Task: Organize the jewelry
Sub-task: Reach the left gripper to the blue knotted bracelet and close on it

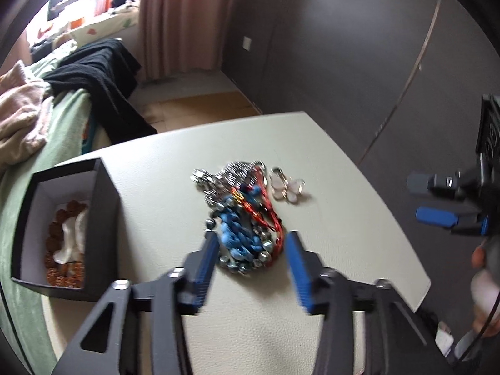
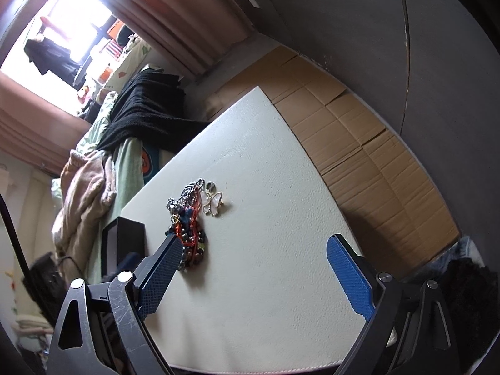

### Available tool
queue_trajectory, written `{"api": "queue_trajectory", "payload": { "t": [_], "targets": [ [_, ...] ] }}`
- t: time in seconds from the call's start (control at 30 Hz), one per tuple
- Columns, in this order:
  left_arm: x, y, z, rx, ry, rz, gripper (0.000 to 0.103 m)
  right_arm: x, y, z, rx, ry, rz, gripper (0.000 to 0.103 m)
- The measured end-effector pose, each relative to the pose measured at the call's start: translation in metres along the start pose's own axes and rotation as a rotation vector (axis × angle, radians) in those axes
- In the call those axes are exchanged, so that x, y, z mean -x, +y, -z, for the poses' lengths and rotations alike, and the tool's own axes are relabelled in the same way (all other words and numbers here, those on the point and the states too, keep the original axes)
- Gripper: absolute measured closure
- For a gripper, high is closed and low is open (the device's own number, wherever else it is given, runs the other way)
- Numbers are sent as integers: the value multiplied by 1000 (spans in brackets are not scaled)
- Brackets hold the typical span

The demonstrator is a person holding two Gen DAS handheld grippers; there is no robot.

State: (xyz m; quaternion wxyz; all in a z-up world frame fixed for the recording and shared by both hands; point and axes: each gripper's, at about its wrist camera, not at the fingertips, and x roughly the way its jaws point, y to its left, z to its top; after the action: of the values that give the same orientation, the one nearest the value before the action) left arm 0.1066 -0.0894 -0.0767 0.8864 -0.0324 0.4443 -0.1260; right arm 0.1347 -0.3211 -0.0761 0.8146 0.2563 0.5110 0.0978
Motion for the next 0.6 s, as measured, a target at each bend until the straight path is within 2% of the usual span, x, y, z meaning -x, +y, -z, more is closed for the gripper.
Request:
{"api": "queue_trajectory", "payload": {
  "t": [0.2,0.43,0.6],
  "targets": [
    [-17,-7,3,-43,31,3,86,3,-5,-3,-28,-13,8,9],
    [-26,-14,5,-82,37,-23,87,-4,-3,-5,-34,-9,21,9],
    [-30,-26,14,-163,45,-96,88,-5,3,-3,-26,-7,19,9]
  ]
}}
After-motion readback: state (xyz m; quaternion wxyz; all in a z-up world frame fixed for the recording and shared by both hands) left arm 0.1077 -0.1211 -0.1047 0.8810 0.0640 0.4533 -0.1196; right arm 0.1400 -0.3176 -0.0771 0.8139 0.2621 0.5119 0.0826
